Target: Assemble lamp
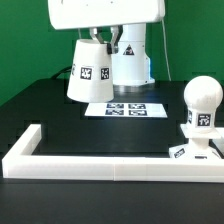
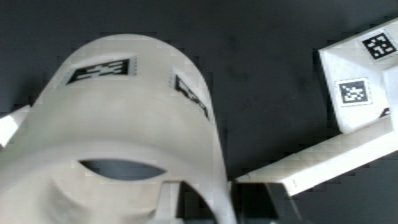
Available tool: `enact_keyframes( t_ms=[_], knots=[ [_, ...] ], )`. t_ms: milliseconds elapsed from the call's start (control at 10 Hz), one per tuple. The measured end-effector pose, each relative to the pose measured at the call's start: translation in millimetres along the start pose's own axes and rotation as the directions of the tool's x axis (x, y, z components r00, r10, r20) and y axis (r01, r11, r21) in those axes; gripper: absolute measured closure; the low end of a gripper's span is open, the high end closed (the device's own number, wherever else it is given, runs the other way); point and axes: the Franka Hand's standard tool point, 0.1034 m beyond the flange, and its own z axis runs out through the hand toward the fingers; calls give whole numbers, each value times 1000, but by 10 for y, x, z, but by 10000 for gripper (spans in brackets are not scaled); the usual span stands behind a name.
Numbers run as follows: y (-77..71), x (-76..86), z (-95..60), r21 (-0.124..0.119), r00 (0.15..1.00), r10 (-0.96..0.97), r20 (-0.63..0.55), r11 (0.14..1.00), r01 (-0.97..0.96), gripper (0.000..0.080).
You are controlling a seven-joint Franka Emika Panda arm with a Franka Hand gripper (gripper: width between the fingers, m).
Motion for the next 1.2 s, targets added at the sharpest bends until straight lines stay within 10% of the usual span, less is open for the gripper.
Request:
enact_keyframes(
  t_ms=[600, 1100, 1200],
  knots=[
    [-842, 216, -404, 49, 999, 42, -1, 998, -42, 755],
    [-939, 215, -393, 45, 997, 79, 8, 996, -79, 755],
    [-1172, 253, -476, 57, 995, 102, -1, 993, -102, 755]
  ],
)
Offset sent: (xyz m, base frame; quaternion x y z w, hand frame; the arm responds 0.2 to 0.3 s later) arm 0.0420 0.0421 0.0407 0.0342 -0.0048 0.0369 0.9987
